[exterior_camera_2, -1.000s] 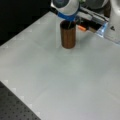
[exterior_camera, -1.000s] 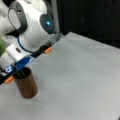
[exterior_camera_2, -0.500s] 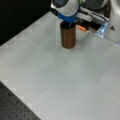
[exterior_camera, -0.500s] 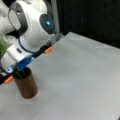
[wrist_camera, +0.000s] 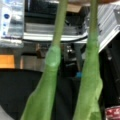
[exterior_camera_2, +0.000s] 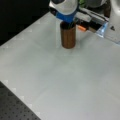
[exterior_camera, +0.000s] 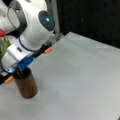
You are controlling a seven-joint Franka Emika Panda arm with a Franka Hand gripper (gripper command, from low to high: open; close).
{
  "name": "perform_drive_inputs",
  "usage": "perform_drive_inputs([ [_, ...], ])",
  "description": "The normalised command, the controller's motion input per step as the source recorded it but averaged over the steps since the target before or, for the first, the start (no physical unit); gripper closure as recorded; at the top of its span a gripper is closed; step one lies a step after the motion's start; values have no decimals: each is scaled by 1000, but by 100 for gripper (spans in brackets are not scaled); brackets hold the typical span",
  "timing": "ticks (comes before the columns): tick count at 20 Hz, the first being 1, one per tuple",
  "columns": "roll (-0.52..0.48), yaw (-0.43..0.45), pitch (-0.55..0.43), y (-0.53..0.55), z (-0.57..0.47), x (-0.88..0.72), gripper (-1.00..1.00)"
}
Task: Flower insertion into a vase
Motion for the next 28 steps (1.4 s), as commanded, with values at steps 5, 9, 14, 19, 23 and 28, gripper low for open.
perform_drive_inputs([
  [5,190,-205,-236,62,404,573,-100],
  [9,293,-127,-473,173,346,377,-100],
  [14,276,-24,-649,294,163,144,-100],
  [19,181,69,-716,363,-26,-58,-100],
  [23,101,29,-493,577,-14,-85,-100],
  [28,39,-85,-277,560,-31,77,-100],
])
